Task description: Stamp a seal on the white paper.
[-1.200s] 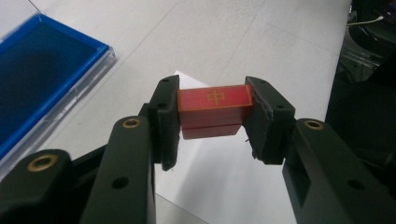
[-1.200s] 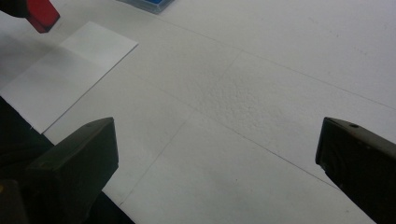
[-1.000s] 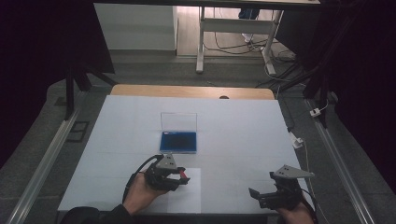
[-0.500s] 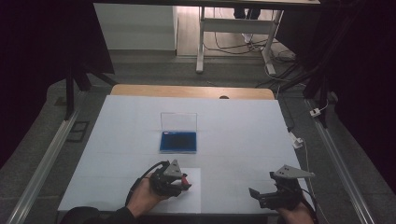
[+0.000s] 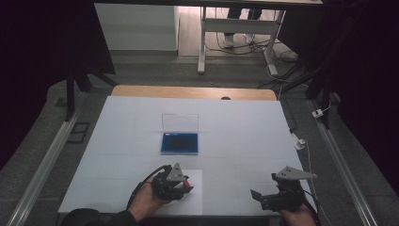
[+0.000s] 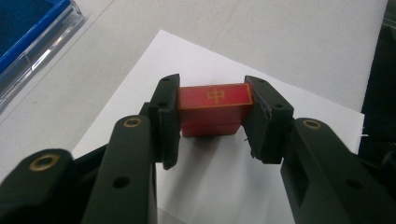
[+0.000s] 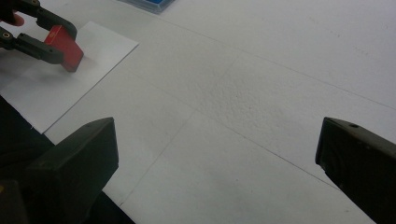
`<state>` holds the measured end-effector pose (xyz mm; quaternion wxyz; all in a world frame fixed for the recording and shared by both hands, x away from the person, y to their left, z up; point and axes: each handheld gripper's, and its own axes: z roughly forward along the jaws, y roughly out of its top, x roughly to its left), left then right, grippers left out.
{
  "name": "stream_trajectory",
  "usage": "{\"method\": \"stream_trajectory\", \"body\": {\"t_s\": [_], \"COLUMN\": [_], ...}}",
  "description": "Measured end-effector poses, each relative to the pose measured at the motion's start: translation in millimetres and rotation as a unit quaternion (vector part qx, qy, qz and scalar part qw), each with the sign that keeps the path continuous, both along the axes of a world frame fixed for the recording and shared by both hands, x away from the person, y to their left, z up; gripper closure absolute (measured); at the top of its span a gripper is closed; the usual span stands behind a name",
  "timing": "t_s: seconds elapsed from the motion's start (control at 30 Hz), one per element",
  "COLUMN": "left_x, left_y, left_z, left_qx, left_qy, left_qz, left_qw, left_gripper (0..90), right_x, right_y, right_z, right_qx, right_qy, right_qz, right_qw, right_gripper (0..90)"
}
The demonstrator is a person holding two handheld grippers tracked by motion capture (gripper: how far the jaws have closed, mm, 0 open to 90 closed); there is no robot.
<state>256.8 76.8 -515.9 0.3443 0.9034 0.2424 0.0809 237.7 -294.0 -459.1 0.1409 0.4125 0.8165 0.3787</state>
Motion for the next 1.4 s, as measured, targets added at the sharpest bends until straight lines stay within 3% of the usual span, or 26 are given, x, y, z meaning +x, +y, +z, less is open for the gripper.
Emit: {"method": "stream_trajectory", "body": {"t_s": [0.2, 0.33, 0.43, 0.63, 0.9, 0.97, 1.23, 1.4], "left_x": [6.6, 1.1, 0.7, 3.7, 5.2, 5.1, 4.0, 5.8], "left_y": [4.5, -0.3, -0.7, 1.0, -0.5, -0.6, 4.2, 8.4], "left_z": [-0.5, 0.8, 1.0, 0.7, 3.8, 5.9, 16.4, 20.6], "left_qx": [-0.020, 0.003, 0.006, -0.006, -0.001, -0.010, -0.026, -0.035], "left_qy": [0.026, 0.003, 0.002, 0.012, 0.018, 0.022, 0.008, 0.009], "left_qz": [-0.001, -0.002, -0.003, -0.003, -0.004, -0.006, 0.001, 0.007], "left_qw": [0.9995, 1.0000, 1.0000, 0.9999, 0.9998, 0.9997, 0.9996, 0.9993], "left_gripper": [59.0, 59.1, 59.1, 58.8, 58.3, 58.2, 58.1, 58.1], "right_x": [-0.3, -0.1, 0.0, -0.2, -0.1, -0.2, -0.2, -0.2], "right_y": [-0.4, -0.2, 0.2, 0.2, 0.2, 0.2, 0.0, -0.3], "right_z": [0.1, -0.1, -0.1, -0.1, -0.1, -0.1, -0.1, 0.0], "right_qx": [-0.001, -0.001, -0.001, 0.000, 0.000, 0.000, -0.001, -0.001], "right_qy": [-0.001, 0.000, 0.000, -0.001, -0.001, -0.001, -0.001, -0.001], "right_qz": [0.001, 0.001, 0.001, 0.001, 0.001, 0.001, 0.001, 0.001], "right_qw": [1.0000, 1.0000, 1.0000, 1.0000, 1.0000, 1.0000, 1.0000, 1.0000], "right_gripper": [0.0, 0.0, 0.0, 0.0, 0.0, 0.0, 0.0, 0.0]}}
